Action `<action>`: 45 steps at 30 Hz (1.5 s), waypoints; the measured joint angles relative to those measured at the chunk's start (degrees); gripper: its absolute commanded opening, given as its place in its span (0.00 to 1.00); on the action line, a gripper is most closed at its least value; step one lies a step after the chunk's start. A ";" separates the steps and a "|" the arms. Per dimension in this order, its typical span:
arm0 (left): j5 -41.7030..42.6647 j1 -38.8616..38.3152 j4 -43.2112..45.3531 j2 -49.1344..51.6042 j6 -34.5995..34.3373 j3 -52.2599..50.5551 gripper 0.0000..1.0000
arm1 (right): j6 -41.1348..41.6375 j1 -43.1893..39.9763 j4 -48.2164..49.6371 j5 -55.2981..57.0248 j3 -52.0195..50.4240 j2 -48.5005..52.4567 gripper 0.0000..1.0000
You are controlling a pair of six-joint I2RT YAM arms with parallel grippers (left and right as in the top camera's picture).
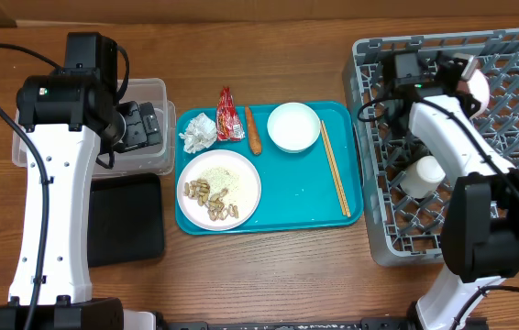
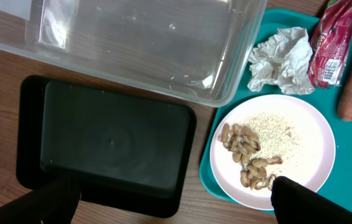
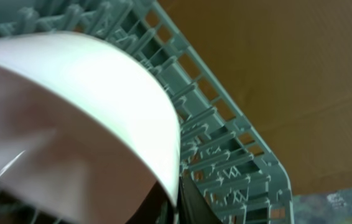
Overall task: Sort waste into correct bins and load items into the dishwasher
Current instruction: 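Carry the pink-white bowl into the dish rack's far corner, then return the right gripper to the white bowl and grasp it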
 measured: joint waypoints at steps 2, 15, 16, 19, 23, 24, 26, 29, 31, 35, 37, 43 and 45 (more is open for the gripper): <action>0.02 0.00 -0.02 0.00 0.00 0.00 1.00 | -0.35 1.84 -2.08 -0.98 0.00 -0.02 0.58; 0.00 0.00 -0.02 0.00 -0.15 0.00 1.00 | 4.57 12.92 -15.72 -24.72 3.93 -12.57 0.66; 0.00 0.00 -0.02 0.00 -0.17 0.00 1.00 | 4.68 13.62 -15.58 -28.98 4.28 -13.94 0.65; 0.00 0.00 -0.02 0.00 -0.17 0.00 1.00 | 5.11 15.50 -14.01 -42.95 4.63 -16.06 0.58; 0.00 0.00 -0.02 0.00 -0.17 0.00 1.00 | 8.39 16.04 -8.61 -59.21 3.19 -15.21 0.51; 0.02 0.00 -0.02 0.00 -0.17 0.00 1.00 | 9.79 16.04 -7.65 -61.96 2.49 -14.75 0.50; 0.02 0.00 -0.02 0.00 -0.17 0.00 1.00 | 13.33 16.04 -6.40 -66.45 1.05 -13.29 0.50; 0.00 0.00 0.00 0.00 -0.17 0.00 1.00 | 18.84 16.04 -5.27 -71.41 -0.59 -8.90 0.49; 0.02 0.00 -0.02 0.00 -0.17 0.00 1.00 | 20.74 16.04 -3.08 -73.88 -0.85 -5.99 0.50; 0.00 0.00 0.00 0.00 -0.17 0.00 1.00 | 24.06 16.04 -1.25 -75.87 -1.03 -2.95 0.50; 0.00 0.00 -0.02 0.00 -0.17 0.00 1.00 | 26.08 16.04 -0.74 -76.30 -1.03 -2.32 0.50; 0.00 0.00 -0.02 0.00 -0.17 0.00 1.00 | 30.27 16.04 2.12 -76.63 -1.03 -0.02 0.47; 0.00 0.00 -0.04 0.00 -0.17 0.00 1.00 | 31.30 16.04 3.74 -76.56 -1.03 2.10 0.42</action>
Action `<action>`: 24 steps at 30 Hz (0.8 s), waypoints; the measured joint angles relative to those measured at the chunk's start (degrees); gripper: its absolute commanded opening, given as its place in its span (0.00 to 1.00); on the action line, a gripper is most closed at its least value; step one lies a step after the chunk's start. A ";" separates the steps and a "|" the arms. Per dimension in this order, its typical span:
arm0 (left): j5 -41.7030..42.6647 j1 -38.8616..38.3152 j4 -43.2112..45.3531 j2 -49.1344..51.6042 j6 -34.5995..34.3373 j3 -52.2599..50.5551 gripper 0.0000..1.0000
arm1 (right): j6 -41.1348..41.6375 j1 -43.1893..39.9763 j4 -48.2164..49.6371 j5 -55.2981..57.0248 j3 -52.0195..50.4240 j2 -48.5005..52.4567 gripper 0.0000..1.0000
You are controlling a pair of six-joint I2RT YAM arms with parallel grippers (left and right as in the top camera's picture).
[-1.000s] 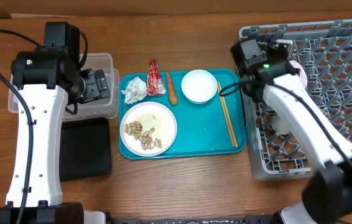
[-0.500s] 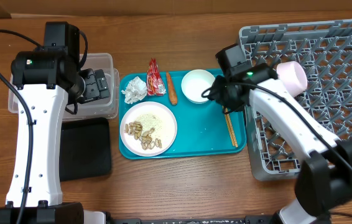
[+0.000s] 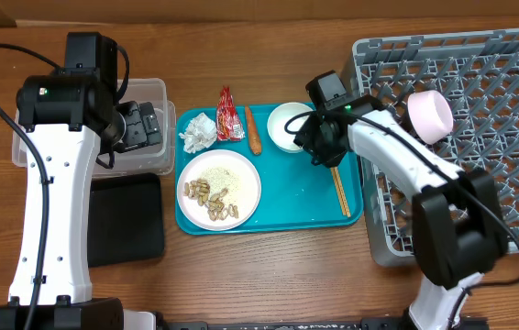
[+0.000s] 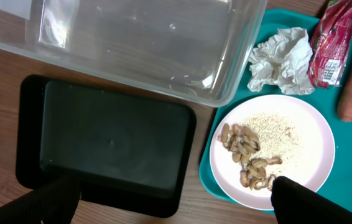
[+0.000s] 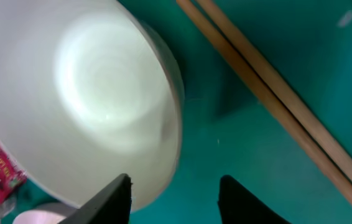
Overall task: Sort waste into correct bins and load items into the dishwasher
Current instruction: 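Return the right gripper to the white bowl and grasp it, then carry the white bowl into the dish rack beside the pink bowl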
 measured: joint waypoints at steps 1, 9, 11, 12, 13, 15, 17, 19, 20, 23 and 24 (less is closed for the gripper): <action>0.00 0.00 0.02 0.00 0.00 0.00 1.00 | 0.39 0.00 0.72 0.09 0.00 1.22 0.33; 0.00 0.00 0.04 0.00 0.00 0.00 1.00 | -3.10 -0.04 -0.66 0.31 0.00 3.32 0.04; 0.00 0.00 0.04 0.00 0.00 0.00 1.00 | -5.22 -0.04 -2.99 1.16 0.20 2.56 0.04; 0.00 0.00 0.02 0.00 0.00 0.00 1.00 | -6.05 -0.04 -3.96 1.64 0.35 2.03 0.04; 0.00 0.00 0.02 0.00 -0.02 0.00 1.00 | -7.23 -0.04 -5.09 2.54 0.72 1.18 0.04; 0.00 0.00 0.02 0.00 -0.02 0.00 1.00 | -9.90 -0.04 -7.76 5.31 2.03 -2.36 0.04; 0.00 0.00 0.07 0.00 -0.02 0.00 1.00 | -11.21 -0.13 -10.60 9.20 3.19 -6.05 0.04; 0.00 0.00 0.02 0.00 -0.02 0.00 1.00 | -12.04 -0.66 -13.03 15.47 3.80 -10.86 0.04; 0.00 0.00 0.04 0.00 0.00 0.00 1.00 | -12.33 -1.11 -13.81 19.10 4.02 -12.90 0.04; 0.00 0.00 0.04 0.00 0.00 0.00 1.00 | -13.00 -3.74 -15.72 34.36 5.11 -19.02 0.04; 0.00 0.00 0.04 0.00 -0.02 0.00 1.00 | -13.16 -4.79 -16.15 40.19 5.38 -20.31 0.04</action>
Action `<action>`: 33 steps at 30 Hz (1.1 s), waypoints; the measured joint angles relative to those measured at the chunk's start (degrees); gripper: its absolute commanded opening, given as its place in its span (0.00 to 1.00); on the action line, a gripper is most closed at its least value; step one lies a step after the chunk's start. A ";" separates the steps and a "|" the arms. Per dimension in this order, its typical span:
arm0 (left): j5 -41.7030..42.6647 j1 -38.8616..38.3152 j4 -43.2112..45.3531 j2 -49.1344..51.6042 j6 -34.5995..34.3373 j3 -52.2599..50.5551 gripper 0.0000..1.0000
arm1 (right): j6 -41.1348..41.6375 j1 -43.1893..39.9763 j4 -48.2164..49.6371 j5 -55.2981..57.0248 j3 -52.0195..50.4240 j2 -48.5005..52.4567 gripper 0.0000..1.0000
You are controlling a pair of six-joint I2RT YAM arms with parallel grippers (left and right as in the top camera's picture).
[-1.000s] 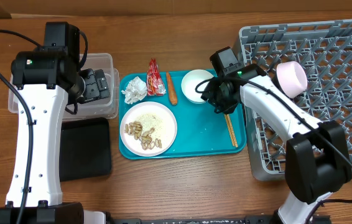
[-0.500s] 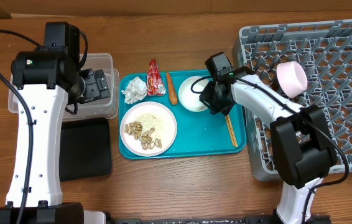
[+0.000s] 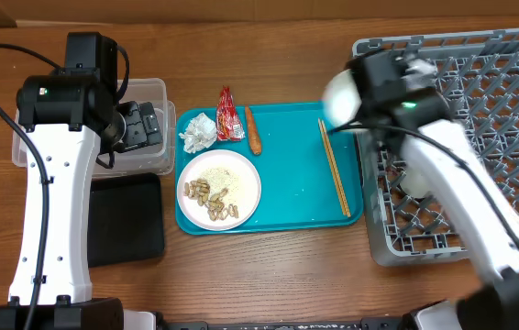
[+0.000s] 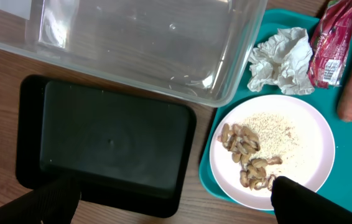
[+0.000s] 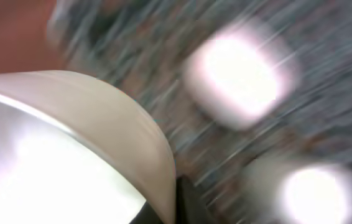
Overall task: Sort waste into correct bins and load items into the dishwasher
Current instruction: 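Carry the white bowl into the dish rack beside the pink bowl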
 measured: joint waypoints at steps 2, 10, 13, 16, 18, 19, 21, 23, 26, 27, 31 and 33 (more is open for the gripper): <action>0.00 0.00 -0.02 0.00 0.00 0.00 1.00 | -0.61 -2.19 -0.28 13.03 0.20 -1.16 0.04; 0.02 0.00 -0.02 0.00 0.00 0.00 1.00 | -5.31 -9.40 6.84 34.82 -0.02 2.99 0.04; 0.00 0.00 0.00 0.00 0.00 0.00 1.00 | -8.46 -13.46 9.09 37.44 -0.02 6.93 0.04; 0.00 0.00 -0.02 0.00 0.00 0.00 1.00 | -10.51 -16.85 7.87 38.32 -0.09 11.28 0.04; 0.00 0.00 0.00 0.00 0.00 0.00 1.00 | -11.23 -18.60 7.67 38.38 -0.20 13.60 0.04; 0.00 0.00 -0.02 0.00 0.00 0.00 1.00 | -11.56 -19.56 7.65 38.40 -0.24 14.80 0.04; 0.00 0.00 0.00 0.00 0.00 0.00 1.00 | -12.00 -20.96 7.65 38.42 -0.33 16.11 0.04; 0.00 0.00 0.00 0.00 0.00 0.00 1.00 | -12.33 -22.14 7.54 38.07 -0.39 16.68 0.04; 0.00 0.00 -0.02 0.00 0.02 0.00 1.00 | -12.57 -23.19 6.51 37.48 -0.39 17.09 0.04; 0.00 0.00 -0.02 0.00 0.00 0.00 1.00 | -12.61 -23.34 6.23 37.13 -0.39 17.38 0.04; 0.00 0.00 0.00 0.00 0.00 0.00 1.00 | -12.57 -23.23 5.05 35.65 -0.39 19.23 0.04; 0.00 0.00 -0.02 0.00 0.00 0.00 1.00 | -12.52 -22.97 4.59 36.33 -0.39 19.91 0.04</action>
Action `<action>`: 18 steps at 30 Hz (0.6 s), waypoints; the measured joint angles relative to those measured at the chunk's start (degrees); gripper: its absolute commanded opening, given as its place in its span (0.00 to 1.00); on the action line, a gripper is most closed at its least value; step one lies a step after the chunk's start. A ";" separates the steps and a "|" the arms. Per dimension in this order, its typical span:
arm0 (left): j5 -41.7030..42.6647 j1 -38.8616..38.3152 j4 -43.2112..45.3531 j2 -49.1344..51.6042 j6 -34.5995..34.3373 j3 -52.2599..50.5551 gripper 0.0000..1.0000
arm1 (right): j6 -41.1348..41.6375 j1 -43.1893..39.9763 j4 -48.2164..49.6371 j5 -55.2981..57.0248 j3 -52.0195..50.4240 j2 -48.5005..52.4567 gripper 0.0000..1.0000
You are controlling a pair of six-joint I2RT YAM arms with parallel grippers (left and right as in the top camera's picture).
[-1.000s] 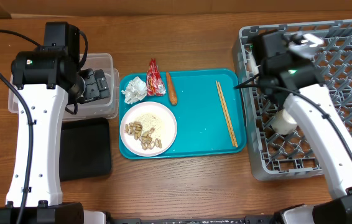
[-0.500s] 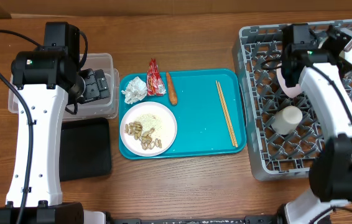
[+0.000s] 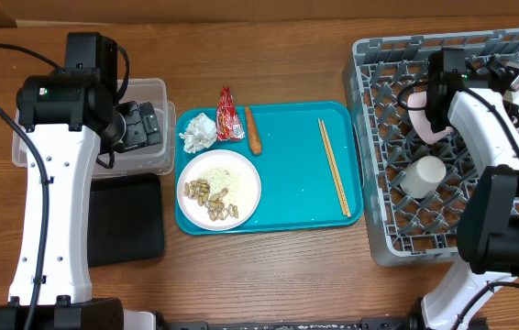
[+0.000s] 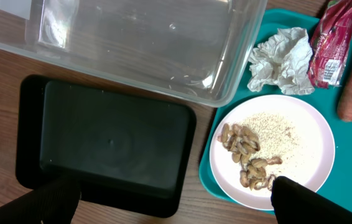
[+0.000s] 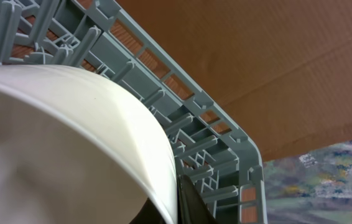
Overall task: Sort waste into correct bins and load items into the dishwasher
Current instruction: 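Carry the white bowl into the dish rack beside the pink bowl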
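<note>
My right gripper [image 5: 177, 200] is shut on the rim of the white bowl [image 5: 58, 143], which it holds on edge over the back right of the grey dish rack [image 3: 461, 234]. In the overhead view the bowl shows beside the right gripper [image 3: 507, 84]. A pink cup [image 3: 420, 124] and a white cup [image 3: 424, 175] stand in the rack. My left gripper [image 4: 173, 191] hangs open above the black bin [image 4: 107, 143] and the plate of peanut shells [image 4: 272, 149].
The teal tray [image 3: 287, 197] holds crumpled tissue [image 3: 197, 131], a red wrapper [image 3: 228, 114], a carrot [image 3: 253, 131] and chopsticks [image 3: 335, 167]. A clear plastic bin [image 4: 132, 43] sits left of the tray, behind the black bin.
The right gripper with the white bowl has gone from the rack's left edge to its back right part. The left arm has not moved.
At first the right gripper held the pink cup in the rack while the white bowl sat on the tray. Then the cup stood free in the rack and the gripper was open at the bowl. Later the bowl was off the tray, now over the rack.
</note>
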 measured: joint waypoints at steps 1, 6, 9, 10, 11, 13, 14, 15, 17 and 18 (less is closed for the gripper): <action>0.00 0.00 0.00 0.00 0.00 0.00 1.00 | 0.00 0.00 -0.20 0.07 0.00 0.02 0.04; 0.00 0.00 0.00 0.00 0.02 0.00 1.00 | 0.04 0.70 -1.44 0.46 0.02 0.02 0.04; 0.00 0.00 0.02 0.00 0.00 0.00 1.00 | 0.00 1.44 -1.95 0.83 0.02 0.02 0.04; 0.00 0.00 0.02 0.00 0.02 0.00 1.00 | -0.02 1.55 -1.75 1.25 0.00 0.07 0.04; 0.00 0.00 0.00 0.00 0.02 0.00 1.00 | -0.04 1.57 -1.36 1.60 0.00 0.13 0.04; 0.00 0.00 0.02 0.00 0.00 0.00 1.00 | -0.09 1.55 -0.79 2.21 0.00 0.31 0.04; 0.00 0.00 0.02 0.00 0.00 0.00 1.00 | -0.11 1.55 -0.66 2.23 0.00 0.33 0.04; 0.00 0.00 0.00 0.00 0.00 0.00 1.00 | -0.13 1.55 -0.55 2.21 0.00 0.33 0.04; 0.00 0.00 0.02 0.00 0.02 0.00 1.00 | -0.13 1.51 -0.57 1.77 0.00 0.33 0.05; 0.00 0.00 0.00 0.00 0.02 0.00 1.00 | -0.07 1.51 -0.96 1.36 0.00 0.33 0.09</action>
